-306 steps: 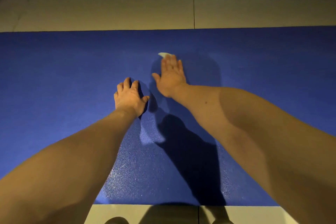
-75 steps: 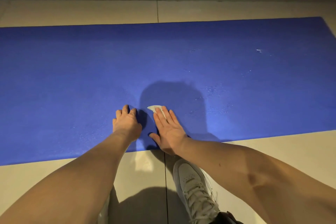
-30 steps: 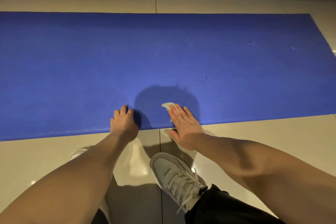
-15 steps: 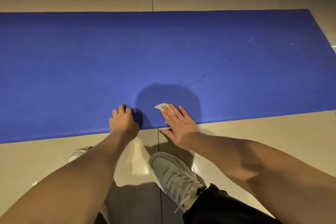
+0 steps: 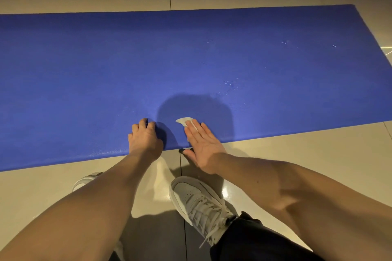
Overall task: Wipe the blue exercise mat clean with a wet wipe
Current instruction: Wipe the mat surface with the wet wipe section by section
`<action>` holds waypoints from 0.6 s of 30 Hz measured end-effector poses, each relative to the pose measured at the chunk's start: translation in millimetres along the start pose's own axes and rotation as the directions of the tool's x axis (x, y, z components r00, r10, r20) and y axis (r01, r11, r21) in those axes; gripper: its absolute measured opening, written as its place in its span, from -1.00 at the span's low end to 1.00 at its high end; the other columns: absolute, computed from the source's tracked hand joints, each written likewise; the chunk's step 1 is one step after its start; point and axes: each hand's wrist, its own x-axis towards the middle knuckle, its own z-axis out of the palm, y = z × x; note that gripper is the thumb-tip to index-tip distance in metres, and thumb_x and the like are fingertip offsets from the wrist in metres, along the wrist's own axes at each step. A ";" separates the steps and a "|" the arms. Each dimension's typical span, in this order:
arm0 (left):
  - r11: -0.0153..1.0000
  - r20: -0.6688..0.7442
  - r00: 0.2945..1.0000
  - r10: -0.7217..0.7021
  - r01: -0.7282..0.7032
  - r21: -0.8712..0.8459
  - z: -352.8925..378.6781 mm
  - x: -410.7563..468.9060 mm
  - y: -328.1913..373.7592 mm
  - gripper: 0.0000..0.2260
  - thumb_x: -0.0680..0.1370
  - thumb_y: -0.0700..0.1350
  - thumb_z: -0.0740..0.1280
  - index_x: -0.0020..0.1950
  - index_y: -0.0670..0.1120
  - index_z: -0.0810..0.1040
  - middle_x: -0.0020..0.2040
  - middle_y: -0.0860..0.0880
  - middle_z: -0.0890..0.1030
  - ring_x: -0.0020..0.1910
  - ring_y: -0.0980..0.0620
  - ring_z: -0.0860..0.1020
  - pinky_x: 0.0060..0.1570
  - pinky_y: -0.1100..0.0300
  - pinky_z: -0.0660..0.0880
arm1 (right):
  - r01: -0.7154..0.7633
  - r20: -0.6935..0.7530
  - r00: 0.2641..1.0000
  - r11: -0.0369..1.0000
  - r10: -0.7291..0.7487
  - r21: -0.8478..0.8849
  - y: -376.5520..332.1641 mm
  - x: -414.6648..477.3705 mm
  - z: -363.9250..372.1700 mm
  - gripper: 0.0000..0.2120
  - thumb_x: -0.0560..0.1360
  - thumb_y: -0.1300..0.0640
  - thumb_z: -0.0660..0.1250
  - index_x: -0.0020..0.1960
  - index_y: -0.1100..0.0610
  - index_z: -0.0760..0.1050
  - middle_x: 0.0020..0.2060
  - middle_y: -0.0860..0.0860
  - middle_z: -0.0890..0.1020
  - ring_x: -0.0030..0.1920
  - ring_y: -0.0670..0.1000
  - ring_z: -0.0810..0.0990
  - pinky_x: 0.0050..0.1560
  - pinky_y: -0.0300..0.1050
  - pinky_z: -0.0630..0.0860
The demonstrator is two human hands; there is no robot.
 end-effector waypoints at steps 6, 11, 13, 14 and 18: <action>1.000 0.003 1.000 -0.010 0.010 -0.008 1.5 5.5 0.8 -0.47 0.54 -0.16 0.28 0.52 -0.08 0.31 0.54 -0.07 0.22 0.41 -0.16 0.23 0.35 -0.01 0.27 | -0.218 -0.015 0.976 0.976 0.218 0.020 70.7 -35.8 5.8 -0.23 0.58 -0.28 -0.34 0.65 0.14 -0.28 0.64 0.04 -0.26 0.62 0.06 -0.34 0.61 0.03 -0.31; 1.000 -0.007 1.000 -0.017 0.017 0.007 2.9 5.3 2.8 -0.48 0.54 -0.15 0.28 0.51 -0.08 0.32 0.52 -0.08 0.24 0.39 -0.17 0.25 0.34 -0.02 0.29 | -0.323 -0.007 0.946 0.945 0.324 0.057 37.1 -23.2 4.0 -0.23 0.63 -0.28 -0.31 0.64 0.22 -0.29 0.63 0.15 -0.26 0.62 0.17 -0.33 0.61 0.11 -0.29; 1.000 -0.007 1.000 -0.020 0.020 0.006 3.5 5.7 3.6 -0.47 0.53 -0.16 0.28 0.51 -0.08 0.32 0.52 -0.08 0.23 0.39 -0.17 0.24 0.34 -0.02 0.29 | -0.224 0.007 0.975 0.971 0.224 0.081 16.3 -14.0 1.6 -0.25 0.68 -0.26 -0.18 0.64 0.20 -0.30 0.63 0.13 -0.29 0.61 0.15 -0.36 0.60 0.09 -0.32; 1.000 -0.007 1.000 -0.018 0.018 0.004 3.6 6.0 3.8 -0.47 0.52 -0.16 0.28 0.51 -0.08 0.32 0.53 -0.08 0.23 0.40 -0.17 0.24 0.34 -0.03 0.29 | -0.159 0.014 0.987 0.983 0.159 0.089 7.8 -10.4 -1.4 -0.26 0.68 -0.25 -0.15 0.65 0.19 -0.29 0.63 0.13 -0.29 0.61 0.14 -0.37 0.60 0.08 -0.33; 1.000 -0.021 0.999 -0.024 0.024 -0.010 4.7 7.1 4.5 -0.47 0.52 -0.16 0.29 0.50 -0.09 0.34 0.53 -0.09 0.24 0.41 -0.18 0.22 0.35 -0.04 0.28 | 0.076 0.023 0.997 0.997 -0.077 0.025 5.8 -1.6 -3.3 -0.31 0.71 -0.21 -0.14 0.66 0.15 -0.26 0.64 0.05 -0.26 0.62 0.07 -0.34 0.60 0.02 -0.32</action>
